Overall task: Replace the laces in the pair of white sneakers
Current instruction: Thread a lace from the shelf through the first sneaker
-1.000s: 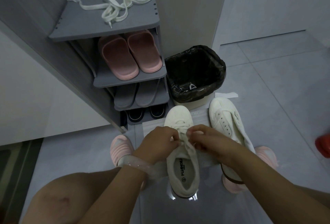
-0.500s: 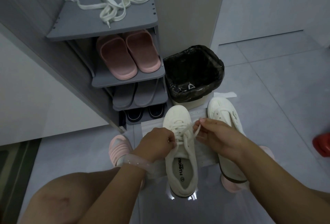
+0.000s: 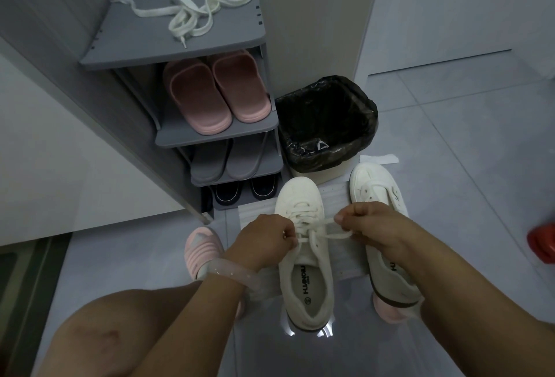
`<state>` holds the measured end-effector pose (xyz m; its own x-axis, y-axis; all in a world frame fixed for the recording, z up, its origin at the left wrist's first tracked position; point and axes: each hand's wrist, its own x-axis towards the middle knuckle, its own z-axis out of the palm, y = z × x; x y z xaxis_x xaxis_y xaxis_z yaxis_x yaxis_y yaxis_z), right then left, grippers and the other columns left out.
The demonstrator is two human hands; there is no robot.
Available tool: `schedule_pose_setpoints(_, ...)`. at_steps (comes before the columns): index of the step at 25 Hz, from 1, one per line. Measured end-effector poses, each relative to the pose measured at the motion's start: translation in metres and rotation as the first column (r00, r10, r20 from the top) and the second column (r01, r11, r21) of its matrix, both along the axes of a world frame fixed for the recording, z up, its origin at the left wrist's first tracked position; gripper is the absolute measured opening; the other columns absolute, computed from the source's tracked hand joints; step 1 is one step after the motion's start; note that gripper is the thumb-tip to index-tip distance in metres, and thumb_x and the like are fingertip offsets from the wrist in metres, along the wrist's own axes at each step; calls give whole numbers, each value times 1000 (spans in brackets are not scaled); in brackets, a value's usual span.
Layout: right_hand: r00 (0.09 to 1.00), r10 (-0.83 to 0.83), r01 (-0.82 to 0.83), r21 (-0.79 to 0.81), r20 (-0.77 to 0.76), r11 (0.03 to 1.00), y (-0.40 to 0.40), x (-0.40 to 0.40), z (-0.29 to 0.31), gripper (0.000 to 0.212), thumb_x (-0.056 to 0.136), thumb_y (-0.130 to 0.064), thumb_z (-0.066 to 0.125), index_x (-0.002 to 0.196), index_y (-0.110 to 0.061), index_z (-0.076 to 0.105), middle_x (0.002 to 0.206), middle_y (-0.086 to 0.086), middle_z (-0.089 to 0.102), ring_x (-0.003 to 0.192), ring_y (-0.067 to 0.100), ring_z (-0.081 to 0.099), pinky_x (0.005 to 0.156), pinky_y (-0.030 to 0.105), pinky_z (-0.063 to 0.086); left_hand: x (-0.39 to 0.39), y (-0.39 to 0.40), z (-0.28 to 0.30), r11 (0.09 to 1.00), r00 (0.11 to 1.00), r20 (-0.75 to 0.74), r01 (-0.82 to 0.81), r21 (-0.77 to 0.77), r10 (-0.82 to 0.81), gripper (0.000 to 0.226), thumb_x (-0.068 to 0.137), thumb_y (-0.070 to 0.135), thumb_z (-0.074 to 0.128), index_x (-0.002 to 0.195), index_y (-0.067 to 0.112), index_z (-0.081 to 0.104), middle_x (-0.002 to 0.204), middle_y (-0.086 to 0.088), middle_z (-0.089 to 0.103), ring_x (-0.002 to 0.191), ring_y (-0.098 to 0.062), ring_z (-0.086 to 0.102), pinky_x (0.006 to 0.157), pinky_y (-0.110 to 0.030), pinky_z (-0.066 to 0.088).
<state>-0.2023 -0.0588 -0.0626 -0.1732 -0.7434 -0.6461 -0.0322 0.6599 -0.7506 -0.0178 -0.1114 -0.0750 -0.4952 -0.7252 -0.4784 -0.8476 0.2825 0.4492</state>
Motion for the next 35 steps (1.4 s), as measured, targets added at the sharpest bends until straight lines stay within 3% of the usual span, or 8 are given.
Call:
schedule_pose_setpoints(4, 956, -139, 139, 21, 260, 990, -1, 9, -1, 16, 89, -5, 55, 78, -12, 62, 69, 1, 58, 68, 10, 51, 66, 20, 41, 0, 1, 0, 1000, 1000, 11, 12, -20, -12, 18, 91, 28, 53, 97, 16, 66, 107, -3, 62, 100, -20, 57, 79, -29, 42)
schedule_pose_setpoints(9, 719, -267, 275, 91, 641, 957, -3, 17, 2, 17, 93, 0, 45, 96, -13, 57, 65, 2, 66, 57, 10, 63, 65, 24, 55, 0, 0, 0, 1000, 1000, 15, 9, -15, -9, 17, 91, 26, 53, 96, 16, 66, 107, -2, 62, 100, -20, 57, 80, -30, 43)
schedule_pose_setpoints(13, 699, -219, 289, 11, 681, 957, -1, 19, 6, 27, 89, 9, 37, 100, -11, 52, 62, 3, 61, 64, 15, 64, 77, 28, 51, -1, 0, 0, 1000, 1000, 19, 0, -9, 0, 17, 91, 25, 52, 96, 16, 66, 106, -4, 62, 99, -21, 56, 78, -30, 43)
schedule_pose_setpoints(16, 831, -201, 252, -28, 519, 967, -2, 12, 9, 33, 84, 14, 29, 93, -8, 51, 51, 2, 53, 60, 16, 56, 72, 24, 47, 0, -2, 1, 1000, 1000, -10, -23, 18, 23, 18, 90, 24, 53, 96, 15, 67, 105, -3, 62, 97, -19, 56, 76, -28, 42)
schedule_pose_setpoints(20, 992, 120, -117, 60, -46, 991, 3, 5, 10, 26, 86, 6, 36, 91, -15, 51, 63, 6, 57, 55, 15, 54, 57, 22, 45, 0, -3, 2, 998, 998, -41, -35, 49, 37, 17, 90, 23, 54, 93, 14, 68, 105, -2, 63, 98, -18, 57, 82, -31, 45)
schedule_pose_setpoints(29, 778, 503, -484, 150, -378, 862, -1, -5, 13, 28, 80, 4, 49, 87, -22, 57, 75, -2, 64, 83, 13, 58, 71, 24, 45, 0, -3, 5, 997, 998, -52, -40, 70, 43, 15, 90, 24, 55, 93, 15, 67, 105, -2, 63, 97, -17, 56, 80, -28, 43)
schedule_pose_setpoints(32, 683, 423, -508, 29, -595, 861, -5, -8, 8, 22, 88, -7, 51, 104, -21, 56, 105, 2, 63, 98, 16, 55, 83, 25, 43, -2, -3, 7, 998, 997, -73, -16, 68, 21, 17, 90, 24, 54, 95, 13, 67, 105, -3, 62, 95, -16, 55, 78, -26, 42)
schedule_pose_setpoints(35, 561, 497, -697, -54, -662, 715, -1, 4, -7, 56, 85, -27, 63, 136, -24, 41, 142, 0, 38, 131, 17, 33, 109, 32, 30, -2, -3, 8, 997, 994, -106, 3, 72, 5, 16, 90, 24, 55, 94, 13, 67, 99, -2, 61, 91, -13, 52, 77, -25, 41)
